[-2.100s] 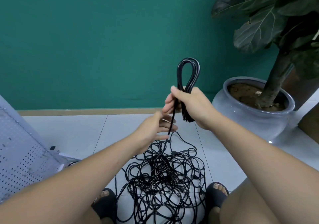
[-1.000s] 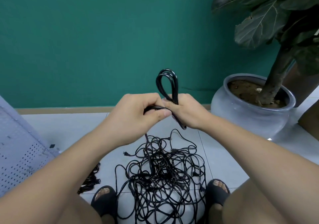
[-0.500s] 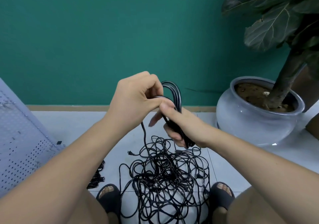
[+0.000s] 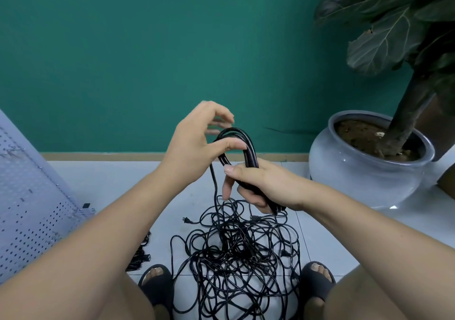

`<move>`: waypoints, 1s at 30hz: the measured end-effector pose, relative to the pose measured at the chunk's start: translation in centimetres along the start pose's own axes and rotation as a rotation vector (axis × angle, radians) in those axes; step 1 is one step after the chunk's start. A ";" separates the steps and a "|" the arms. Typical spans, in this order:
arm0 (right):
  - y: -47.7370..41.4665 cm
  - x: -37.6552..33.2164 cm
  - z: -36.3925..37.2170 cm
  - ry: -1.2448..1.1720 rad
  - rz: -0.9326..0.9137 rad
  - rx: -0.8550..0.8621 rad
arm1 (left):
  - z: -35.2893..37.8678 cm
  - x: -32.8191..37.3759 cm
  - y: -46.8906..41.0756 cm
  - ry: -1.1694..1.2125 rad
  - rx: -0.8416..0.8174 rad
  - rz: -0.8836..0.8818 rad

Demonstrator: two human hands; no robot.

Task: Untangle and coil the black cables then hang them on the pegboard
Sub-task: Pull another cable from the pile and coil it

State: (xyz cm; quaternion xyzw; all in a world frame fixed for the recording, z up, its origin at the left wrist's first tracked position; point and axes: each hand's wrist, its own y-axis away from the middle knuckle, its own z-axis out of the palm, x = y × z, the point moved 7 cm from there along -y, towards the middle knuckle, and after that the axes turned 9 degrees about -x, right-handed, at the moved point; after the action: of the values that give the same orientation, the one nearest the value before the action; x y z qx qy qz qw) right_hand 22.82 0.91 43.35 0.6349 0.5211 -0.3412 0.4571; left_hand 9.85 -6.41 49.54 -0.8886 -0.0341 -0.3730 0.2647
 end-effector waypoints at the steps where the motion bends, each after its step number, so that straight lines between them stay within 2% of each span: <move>1: 0.1 -0.1 -0.1 0.008 -0.014 0.012 | 0.6 -0.8 0.0 0.157 -0.048 -0.093; 3: -0.1 -0.2 -0.4 0.052 -0.046 0.057 | 2.0 -1.6 0.2 0.354 -0.102 -0.206; 5: -0.4 0.1 -0.9 0.114 -0.046 0.111 | 2.7 -1.8 0.4 0.466 -0.053 -0.232; 9: -1.6 1.9 -1.7 0.138 0.080 0.184 | 3.7 -2.1 0.3 0.642 0.029 -0.270; 13: -2.3 1.6 -2.3 0.387 0.101 0.288 | 4.2 -2.0 -0.1 0.785 0.081 -0.328; 19: -3.8 0.5 -1.6 0.345 0.043 0.303 | 3.2 -1.5 -1.3 0.737 0.130 -0.327; 24: -3.9 0.0 -1.8 0.313 0.054 0.281 | 2.3 -0.5 -2.2 0.483 0.071 -0.278; 30: -3.6 0.4 -2.6 0.232 0.051 0.297 | 2.2 -0.2 -2.6 0.387 0.033 -0.252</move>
State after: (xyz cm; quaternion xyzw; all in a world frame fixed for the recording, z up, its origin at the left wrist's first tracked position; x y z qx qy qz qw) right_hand 19.29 3.57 43.09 0.7435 0.4981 -0.3270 0.3036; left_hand 10.48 -3.07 49.27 -0.7847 -0.0995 -0.5661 0.2320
